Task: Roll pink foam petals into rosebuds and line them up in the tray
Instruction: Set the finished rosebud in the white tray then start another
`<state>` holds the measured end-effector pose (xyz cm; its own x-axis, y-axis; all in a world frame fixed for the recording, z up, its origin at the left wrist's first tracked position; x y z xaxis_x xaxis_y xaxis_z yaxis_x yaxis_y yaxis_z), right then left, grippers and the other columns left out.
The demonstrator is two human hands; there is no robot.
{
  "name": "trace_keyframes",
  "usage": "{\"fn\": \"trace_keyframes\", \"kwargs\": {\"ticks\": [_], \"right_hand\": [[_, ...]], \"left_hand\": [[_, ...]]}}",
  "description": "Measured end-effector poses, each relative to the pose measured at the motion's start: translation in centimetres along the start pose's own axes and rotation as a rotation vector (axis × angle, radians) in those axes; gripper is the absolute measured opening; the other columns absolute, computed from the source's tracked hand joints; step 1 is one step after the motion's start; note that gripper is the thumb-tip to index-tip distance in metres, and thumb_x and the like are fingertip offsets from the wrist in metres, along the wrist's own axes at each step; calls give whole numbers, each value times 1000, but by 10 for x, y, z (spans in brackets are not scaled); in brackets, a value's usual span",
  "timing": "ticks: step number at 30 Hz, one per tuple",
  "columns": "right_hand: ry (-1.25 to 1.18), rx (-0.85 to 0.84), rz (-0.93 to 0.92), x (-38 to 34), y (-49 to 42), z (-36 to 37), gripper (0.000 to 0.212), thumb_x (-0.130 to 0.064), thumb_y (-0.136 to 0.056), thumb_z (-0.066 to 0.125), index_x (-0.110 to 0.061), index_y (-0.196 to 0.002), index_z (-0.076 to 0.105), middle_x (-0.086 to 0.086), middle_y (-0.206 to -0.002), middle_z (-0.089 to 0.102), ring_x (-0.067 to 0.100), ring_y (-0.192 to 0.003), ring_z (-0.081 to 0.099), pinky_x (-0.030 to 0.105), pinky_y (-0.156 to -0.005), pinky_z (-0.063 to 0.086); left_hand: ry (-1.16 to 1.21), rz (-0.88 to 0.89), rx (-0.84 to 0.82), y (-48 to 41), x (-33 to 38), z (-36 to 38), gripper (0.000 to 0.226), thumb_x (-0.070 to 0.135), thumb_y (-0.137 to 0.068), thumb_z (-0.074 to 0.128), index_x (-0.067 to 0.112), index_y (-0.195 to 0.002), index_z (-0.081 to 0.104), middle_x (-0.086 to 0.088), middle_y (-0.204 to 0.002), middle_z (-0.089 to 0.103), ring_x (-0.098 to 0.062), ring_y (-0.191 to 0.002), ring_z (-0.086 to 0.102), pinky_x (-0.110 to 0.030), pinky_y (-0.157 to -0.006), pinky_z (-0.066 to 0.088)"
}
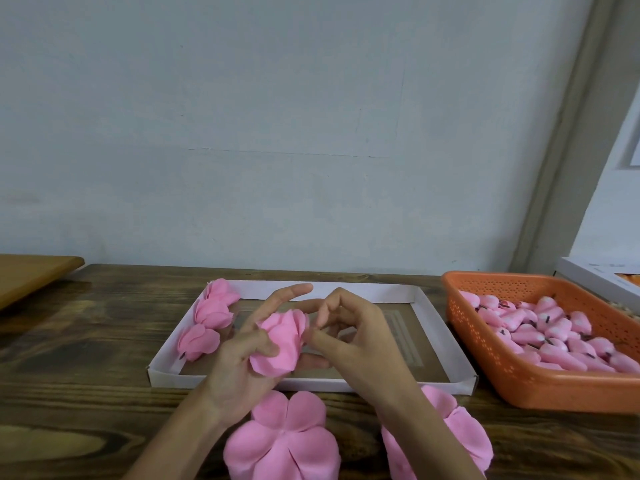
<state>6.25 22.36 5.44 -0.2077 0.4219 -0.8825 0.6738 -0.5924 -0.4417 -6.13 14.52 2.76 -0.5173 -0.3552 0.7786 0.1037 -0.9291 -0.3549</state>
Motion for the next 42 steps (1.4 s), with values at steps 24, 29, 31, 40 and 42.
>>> {"fn": "trace_keyframes", "kwargs": {"ticks": [24,29,31,40,42], "right_hand": [[292,-14,-77,-5,1,6,24,-1,-83,69,-24,-83,75,-22,-86,74,3,-71,59,12,-65,38],[149,33,16,0,1,2,22,-3,-83,72,-22,-91,65,-6,-85,73,8,-78,65,21,-67,49],[116,32,37,1,1,2,22,-1,-83,73,-20,-91,63,-3,-85,73,10,-78,66,21,-67,51],[195,21,14,-2,2,2,28,0,-78,69,-28,-79,71,-7,-79,73,4,-72,64,18,-66,52],[204,45,26,-1,3,2,26,-2,-76,69,-27,-82,71,-9,-80,73,5,-72,65,22,-67,55]], "left_hand": [[-240,59,127,1,2,-2,76,-5,-65,63,13,-139,59,-31,-134,59,-42,-111,59,-38,-71,54],[-192,66,161,-2,1,-7,63,-9,-70,52,6,-130,62,-28,-100,55,-39,-94,60,-40,-62,56],[-182,66,168,-2,0,-7,61,-7,-68,54,5,-127,64,-24,-101,58,-41,-95,59,-42,-63,57],[-229,53,196,-2,-2,-7,63,-1,-62,70,5,-125,62,-33,-112,59,-42,-96,65,-44,-67,59],[-236,50,182,-1,-2,-7,67,-2,-65,70,5,-131,59,-46,-118,50,-48,-104,60,-48,-73,59]]}}
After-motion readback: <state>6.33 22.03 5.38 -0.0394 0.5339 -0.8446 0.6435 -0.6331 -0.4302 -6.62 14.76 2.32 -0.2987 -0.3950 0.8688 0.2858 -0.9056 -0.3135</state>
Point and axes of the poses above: each hand's wrist, its own y-axis away from the middle knuckle, its own z-axis out of the palm, x = y × z, the point moved 4 cm from there along -y, towards the middle knuckle
